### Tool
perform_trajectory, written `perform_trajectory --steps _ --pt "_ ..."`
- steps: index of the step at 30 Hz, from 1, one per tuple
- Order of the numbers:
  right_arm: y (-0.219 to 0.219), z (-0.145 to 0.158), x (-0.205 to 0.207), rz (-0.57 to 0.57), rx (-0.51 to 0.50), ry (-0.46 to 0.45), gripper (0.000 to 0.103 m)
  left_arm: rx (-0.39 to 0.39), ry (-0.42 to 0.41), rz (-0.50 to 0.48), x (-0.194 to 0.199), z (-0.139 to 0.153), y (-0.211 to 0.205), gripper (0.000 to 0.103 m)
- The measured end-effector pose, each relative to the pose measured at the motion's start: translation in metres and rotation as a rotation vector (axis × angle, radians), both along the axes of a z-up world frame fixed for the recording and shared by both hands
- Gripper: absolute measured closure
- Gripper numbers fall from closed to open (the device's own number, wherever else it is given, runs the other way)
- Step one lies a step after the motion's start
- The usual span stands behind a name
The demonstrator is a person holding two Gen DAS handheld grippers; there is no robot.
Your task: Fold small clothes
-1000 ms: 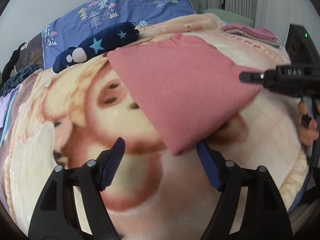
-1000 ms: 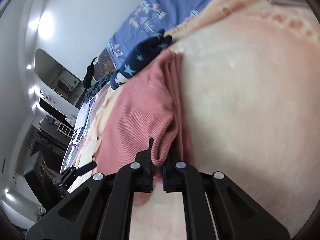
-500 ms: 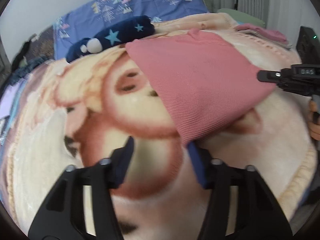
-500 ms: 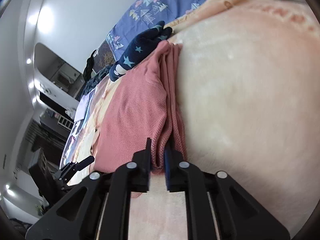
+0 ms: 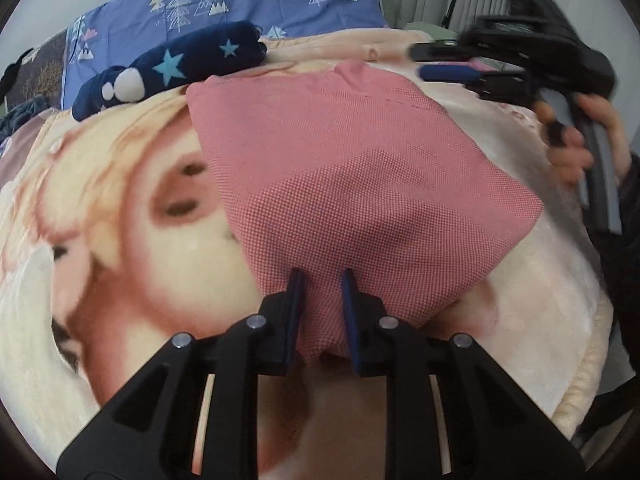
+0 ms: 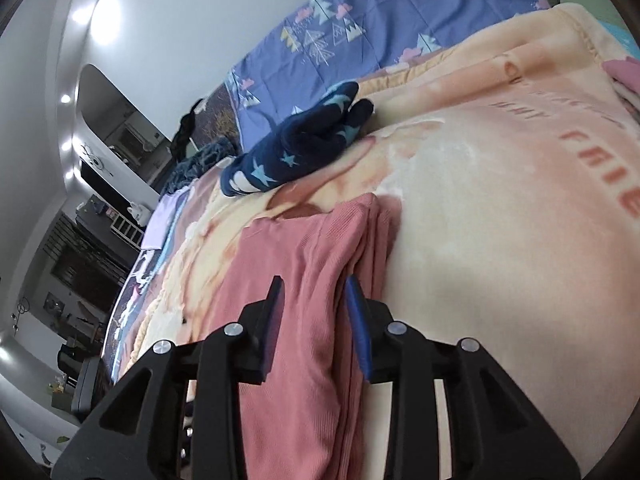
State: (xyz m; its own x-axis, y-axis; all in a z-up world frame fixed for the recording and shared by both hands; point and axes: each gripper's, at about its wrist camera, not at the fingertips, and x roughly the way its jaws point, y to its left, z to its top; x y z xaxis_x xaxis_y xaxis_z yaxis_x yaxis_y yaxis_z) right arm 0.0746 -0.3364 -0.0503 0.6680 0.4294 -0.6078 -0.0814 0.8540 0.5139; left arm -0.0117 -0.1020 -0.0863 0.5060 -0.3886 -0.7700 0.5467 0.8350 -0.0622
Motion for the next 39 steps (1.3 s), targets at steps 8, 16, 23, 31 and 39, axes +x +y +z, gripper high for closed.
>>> perform_trajectory --steps 8,16,23,31,39 --pt "0.014 -0.01 0.064 0.074 0.043 -0.005 0.096 -0.053 0.031 -0.001 0.003 -0.007 0.009 0.081" --pt "0.035 0.023 0.041 0.148 -0.152 -0.175 0.078 -0.061 0.033 -0.005 0.004 -0.009 0.009 0.081" --pt "-0.028 -0.024 0.07 -0.047 -0.009 0.03 0.081 -0.055 0.022 -0.005 0.004 -0.009 0.009 0.081" --pt "0.008 -0.008 0.058 0.183 -0.055 -0.07 0.083 -0.053 0.02 -0.005 0.003 -0.009 0.009 0.081" --pt "-0.023 -0.005 0.06 0.015 -0.044 -0.059 0.083 -0.054 0.018 -0.005 0.004 -0.008 0.009 0.081"
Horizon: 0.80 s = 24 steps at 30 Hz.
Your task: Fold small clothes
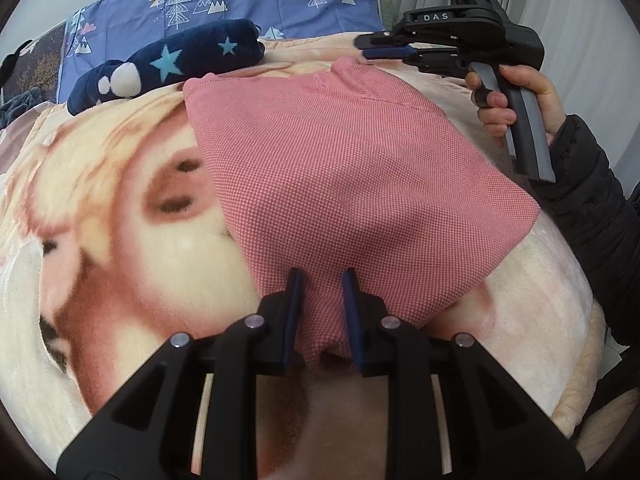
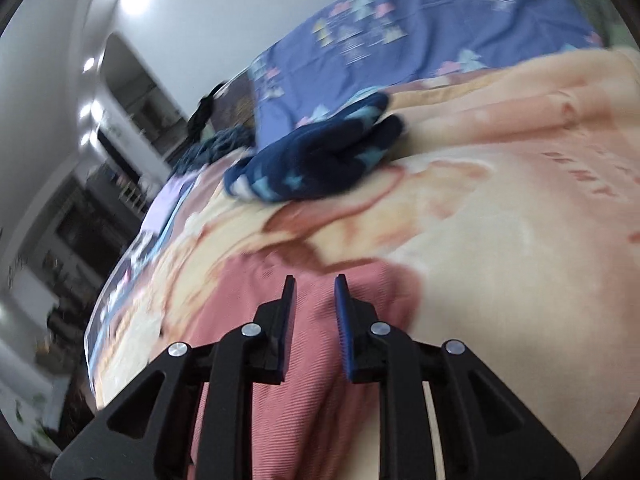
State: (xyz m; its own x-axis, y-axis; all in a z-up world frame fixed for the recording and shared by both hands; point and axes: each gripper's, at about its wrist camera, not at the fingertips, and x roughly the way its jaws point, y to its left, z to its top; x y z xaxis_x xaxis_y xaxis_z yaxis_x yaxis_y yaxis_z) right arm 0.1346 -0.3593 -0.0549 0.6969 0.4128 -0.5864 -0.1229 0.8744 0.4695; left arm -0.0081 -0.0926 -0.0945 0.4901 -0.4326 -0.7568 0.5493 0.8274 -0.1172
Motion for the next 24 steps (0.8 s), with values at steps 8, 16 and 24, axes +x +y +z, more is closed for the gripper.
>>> perform_trajectory --steps 8,16,24 --pt "0.042 -0.006 -0.005 0.174 -0.219 0.01 0.083 -0.067 -0.002 -0.032 0.005 0.028 -0.003 0.082" --pt "0.071 -0.003 -0.002 0.231 -0.302 -0.002 0.083 -0.091 -0.114 -0.087 0.061 0.069 -0.061 0.037" --pt "0.049 -0.011 0.005 0.227 -0.223 0.022 0.076 -0.219 0.093 -0.047 0.122 0.046 -0.076 0.04"
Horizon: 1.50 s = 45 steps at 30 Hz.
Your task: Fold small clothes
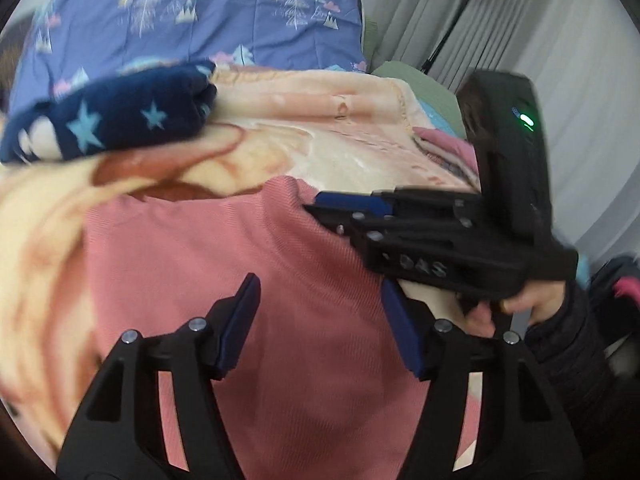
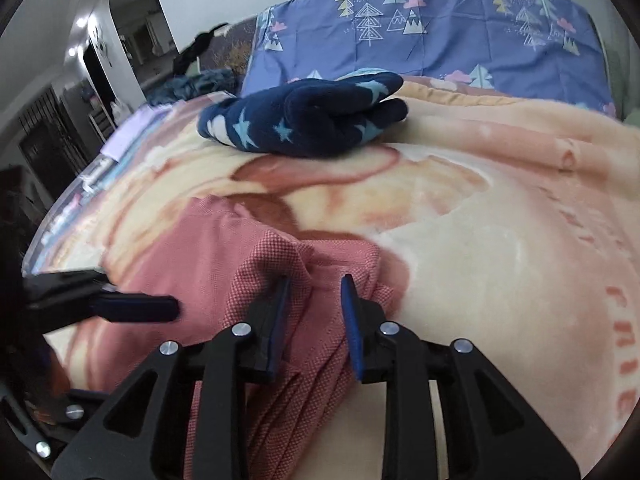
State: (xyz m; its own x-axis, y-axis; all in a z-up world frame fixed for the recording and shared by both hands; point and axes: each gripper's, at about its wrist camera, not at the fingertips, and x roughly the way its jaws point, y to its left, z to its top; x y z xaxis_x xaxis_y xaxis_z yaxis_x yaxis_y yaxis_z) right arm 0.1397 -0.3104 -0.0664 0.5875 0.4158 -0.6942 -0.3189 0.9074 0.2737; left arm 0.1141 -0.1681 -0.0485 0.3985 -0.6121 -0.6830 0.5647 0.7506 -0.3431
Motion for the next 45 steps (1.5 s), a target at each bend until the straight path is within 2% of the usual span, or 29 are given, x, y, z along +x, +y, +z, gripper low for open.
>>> perform_trajectory --steps 2,6,8,13,18,21,22,23,24,25,30,45 --pt "-0.006 0.0 0.0 0.025 0.064 0.01 0.076 -0.042 0.048 0.007 0.009 -0.005 0.002 0.039" --pt "-0.009 -0.007 0.0 0.05 0.086 0.05 0.075 -0.078 0.071 0.04 0.015 -0.011 0.012 0.04" --pt "-0.008 -0.006 0.002 0.041 0.098 0.057 0.075 -0.109 0.116 0.057 0.022 -0.017 0.014 0.04" --pt "-0.004 0.0 -0.001 0.022 0.019 0.025 0.076 -0.128 0.135 0.05 0.03 -0.019 0.01 0.04" --pt "-0.004 -0.003 -0.005 0.036 0.014 0.033 0.075 -0.179 0.138 0.079 0.042 -0.012 0.017 0.04" --pt "0.01 -0.002 -0.011 0.085 -0.01 0.024 0.075 -0.141 0.159 0.098 0.056 -0.013 0.007 0.04" --pt "0.017 -0.001 -0.013 0.105 -0.024 0.019 0.075 -0.128 0.168 0.095 0.06 -0.014 0.004 0.043" --pt "0.022 0.0 -0.016 0.119 -0.039 0.009 0.075 -0.109 0.169 0.095 0.063 -0.016 -0.001 0.055" --pt "0.023 0.002 -0.018 0.12 -0.052 -0.001 0.075 -0.08 0.161 0.093 0.065 -0.018 -0.004 0.084" --pt "0.021 0.006 -0.02 0.11 -0.064 -0.02 0.075 -0.045 0.155 0.094 0.067 -0.021 -0.006 0.095" --pt "-0.014 0.007 -0.004 -0.027 -0.018 -0.006 0.076 -0.1 0.165 0.104 0.065 -0.025 0.012 0.096" --pt "0.002 -0.004 0.013 -0.002 -0.127 0.003 0.076 -0.068 0.119 0.088 0.06 -0.024 0.008 0.095"
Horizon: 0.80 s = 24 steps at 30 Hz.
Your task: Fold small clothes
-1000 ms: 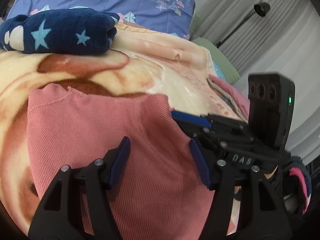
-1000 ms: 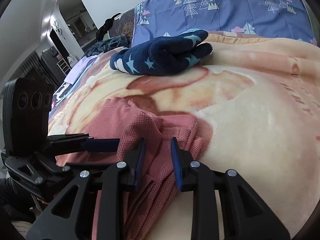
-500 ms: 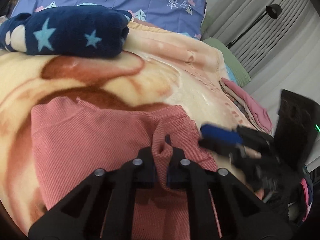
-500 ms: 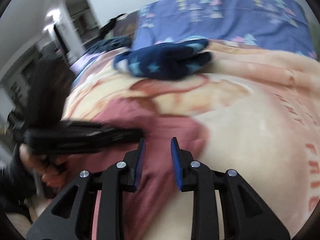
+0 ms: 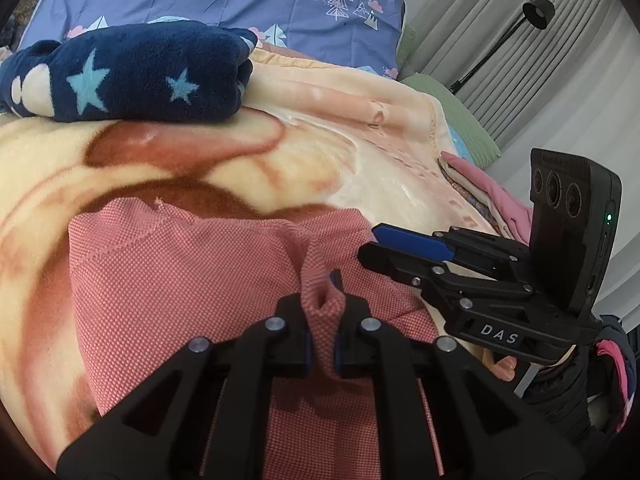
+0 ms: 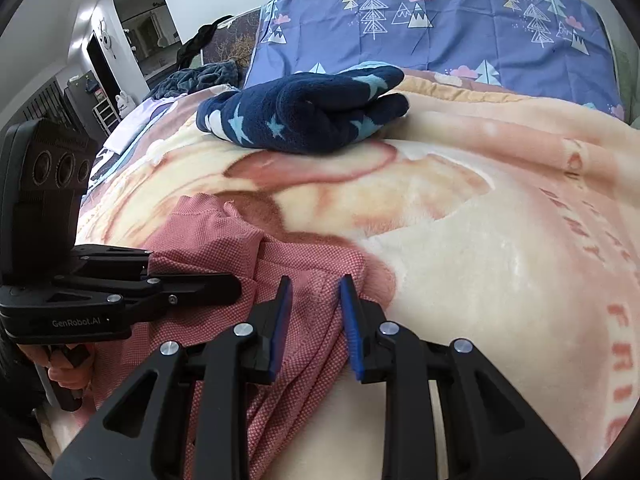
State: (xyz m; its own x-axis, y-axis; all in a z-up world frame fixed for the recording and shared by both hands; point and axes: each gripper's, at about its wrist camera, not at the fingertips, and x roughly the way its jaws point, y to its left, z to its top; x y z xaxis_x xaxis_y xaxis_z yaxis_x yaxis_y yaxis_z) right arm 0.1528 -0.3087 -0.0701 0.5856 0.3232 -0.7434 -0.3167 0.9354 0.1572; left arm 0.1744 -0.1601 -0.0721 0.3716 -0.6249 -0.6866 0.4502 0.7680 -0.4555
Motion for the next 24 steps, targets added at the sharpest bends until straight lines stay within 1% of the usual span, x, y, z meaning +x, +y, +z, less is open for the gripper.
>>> perform_trajectory --steps 1,2,3,4,6,8,9,10,12,13,14,15,16,18,19,20,21,24 --pt "0.003 -0.002 0.001 0.002 -0.016 0.002 0.076 0.001 -0.002 0.0 -0.001 0.0 0.0 0.095" --pt "0.005 -0.003 0.002 0.003 -0.038 0.0 0.081 0.002 -0.004 -0.001 -0.001 0.0 0.0 0.095" --pt "0.008 -0.003 0.002 -0.003 -0.07 -0.008 0.094 0.003 -0.007 -0.002 -0.002 0.001 0.0 0.095" --pt "0.008 -0.001 0.002 -0.008 -0.069 -0.014 0.099 0.002 -0.011 -0.002 -0.002 0.002 0.0 0.095" --pt "0.002 0.012 -0.001 -0.044 -0.014 -0.065 0.099 -0.009 -0.018 -0.001 -0.003 0.006 0.002 0.095" --pt "-0.005 0.029 -0.005 -0.055 0.08 -0.116 0.099 -0.042 -0.035 -0.001 -0.005 0.015 0.005 0.095" --pt "-0.005 0.033 -0.004 -0.052 0.084 -0.129 0.099 -0.058 -0.05 -0.005 -0.006 0.021 0.005 0.095" --pt "-0.004 0.034 -0.001 -0.052 0.061 -0.137 0.099 -0.061 -0.072 -0.01 -0.007 0.029 0.004 0.095" --pt "-0.003 0.025 0.012 -0.069 0.02 -0.113 0.099 -0.035 -0.104 -0.019 -0.006 0.038 -0.004 0.094" --pt "-0.003 0.016 0.019 -0.071 0.001 -0.088 0.099 -0.021 -0.109 -0.023 -0.004 0.039 -0.008 0.088" --pt "-0.004 0.006 0.025 -0.07 -0.004 -0.056 0.099 -0.012 -0.103 -0.027 -0.001 0.037 -0.012 0.077" --pt "-0.006 -0.007 0.03 -0.07 0.019 -0.018 0.099 -0.003 -0.093 -0.024 0.001 0.034 -0.014 0.07" --pt "-0.009 -0.013 0.032 -0.076 0.045 0.0 0.099 0.009 -0.078 -0.02 0.003 0.029 -0.016 0.06" --pt "-0.021 -0.011 0.028 -0.111 0.116 0.006 0.097 0.018 -0.061 -0.022 0.002 0.023 -0.018 0.057" --pt "-0.026 -0.005 0.023 -0.134 0.134 -0.005 0.096 0.009 -0.054 -0.034 0.001 0.022 -0.017 0.054" --pt "-0.031 0.002 0.017 -0.167 0.133 -0.024 0.093 -0.002 -0.059 -0.037 -0.001 0.022 -0.016 0.053" --pt "-0.038 0.01 0.009 -0.184 0.141 -0.046 0.092 -0.008 -0.068 -0.035 -0.004 0.024 -0.013 0.052" --pt "-0.049 0.024 -0.018 -0.163 0.195 -0.057 0.092 -0.01 -0.102 -0.035 -0.015 0.033 -0.003 0.051"
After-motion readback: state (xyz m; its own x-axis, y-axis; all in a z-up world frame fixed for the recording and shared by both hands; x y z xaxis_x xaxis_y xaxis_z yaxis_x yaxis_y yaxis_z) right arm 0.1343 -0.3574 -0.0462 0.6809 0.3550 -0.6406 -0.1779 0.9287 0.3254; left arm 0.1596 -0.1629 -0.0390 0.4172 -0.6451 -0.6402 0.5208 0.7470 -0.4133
